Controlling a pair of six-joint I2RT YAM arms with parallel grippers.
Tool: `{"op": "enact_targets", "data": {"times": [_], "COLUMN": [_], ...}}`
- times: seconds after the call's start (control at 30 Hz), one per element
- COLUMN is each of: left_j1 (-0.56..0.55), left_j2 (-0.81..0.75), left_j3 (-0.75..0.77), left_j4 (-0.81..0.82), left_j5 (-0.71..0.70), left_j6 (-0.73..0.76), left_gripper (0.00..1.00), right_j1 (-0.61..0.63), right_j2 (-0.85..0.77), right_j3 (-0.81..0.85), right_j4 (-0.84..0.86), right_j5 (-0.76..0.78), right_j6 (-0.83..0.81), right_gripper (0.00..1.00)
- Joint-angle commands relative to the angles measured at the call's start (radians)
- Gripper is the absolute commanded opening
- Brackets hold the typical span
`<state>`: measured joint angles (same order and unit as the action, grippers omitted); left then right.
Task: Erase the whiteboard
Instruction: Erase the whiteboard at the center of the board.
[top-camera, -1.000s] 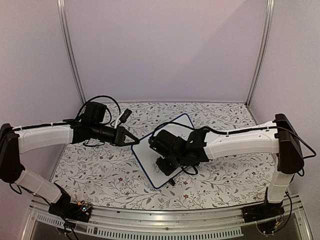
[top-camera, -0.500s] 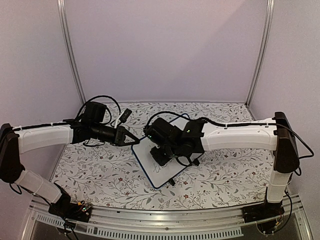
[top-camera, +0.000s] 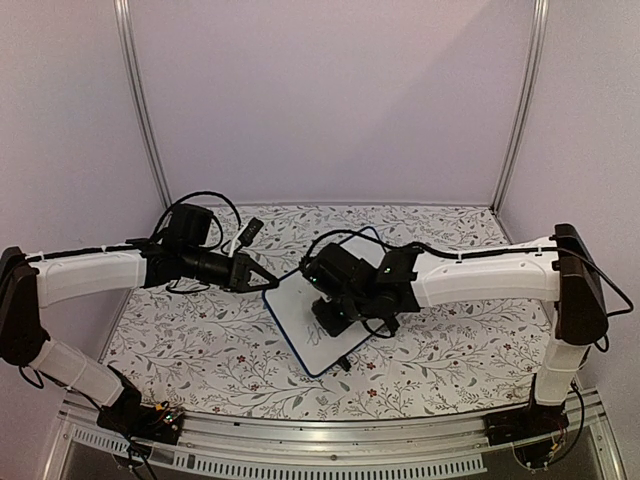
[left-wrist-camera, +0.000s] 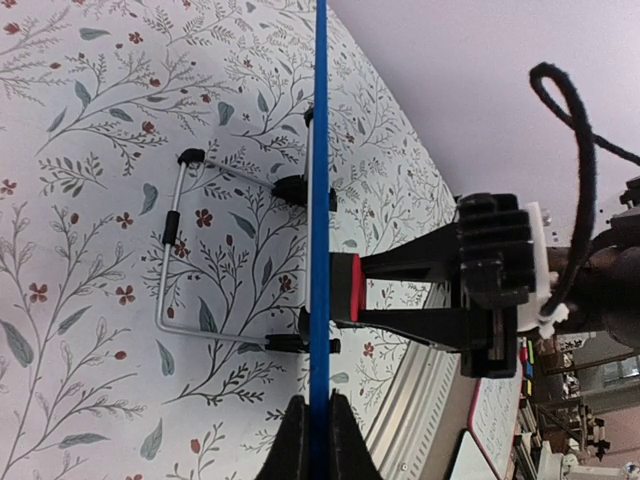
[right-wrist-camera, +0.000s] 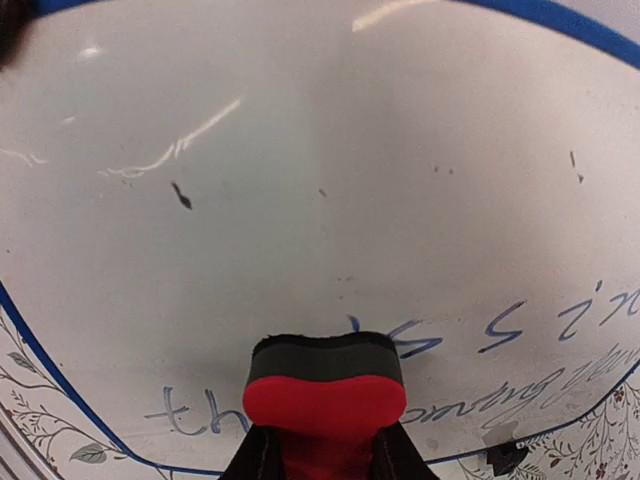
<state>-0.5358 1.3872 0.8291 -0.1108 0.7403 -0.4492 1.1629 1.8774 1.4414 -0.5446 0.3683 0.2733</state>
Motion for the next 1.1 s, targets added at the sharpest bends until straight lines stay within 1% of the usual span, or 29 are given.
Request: {"op": "enact_targets", "data": {"times": [0.0,0.13,0.37,0.57,0.73,0.97,1.07], "left_j1": [-0.006,-0.006,-0.006,-0.007,-0.006,-0.006,-0.006], "left_j2": [-0.012,-0.006,-0.013,-0.019,-0.016,-0.017,-0.013], "left_j3": [-0.005,-0.004,-0.008,-0.008,-0.006,-0.006,-0.007], "left_j4": [0.01,0.011,0.011,0.01,0.01,0.012,0.016], "left_j5": [0.016,0.021,0.011,0.012,0.019,0.021,0.028], "left_j6": [-0.014,-0.013,-0.013,-0.011,-0.011,-0.014,-0.016], "left_gripper": [0.0,0.0,0.0,0.0,0.0,0.0,0.0], "right_j1": [-0.017,-0.019,-0.028,-0.054,-0.056,-0.057,-0.056], "right_j2": [-0.015,-0.028,0.017,0.047,0.044,-0.027,-0.056], "right_j3": [-0.098,-0.099,0.045,0.117,0.063,-0.125,-0.167], "right_j4": [-0.007,-0.003,-0.027,-0.041,-0.03,0.014,0.022], "right_j5": [-0.037,-0.022,0.004,0.003,-0.006,-0.043,-0.042], "right_j6": [0.059,0.059,0.001,-0.036,-0.025,0.048,0.07], "right_gripper": [0.2,0.2,0.2,0.2,0.2,0.2,0.2]}}
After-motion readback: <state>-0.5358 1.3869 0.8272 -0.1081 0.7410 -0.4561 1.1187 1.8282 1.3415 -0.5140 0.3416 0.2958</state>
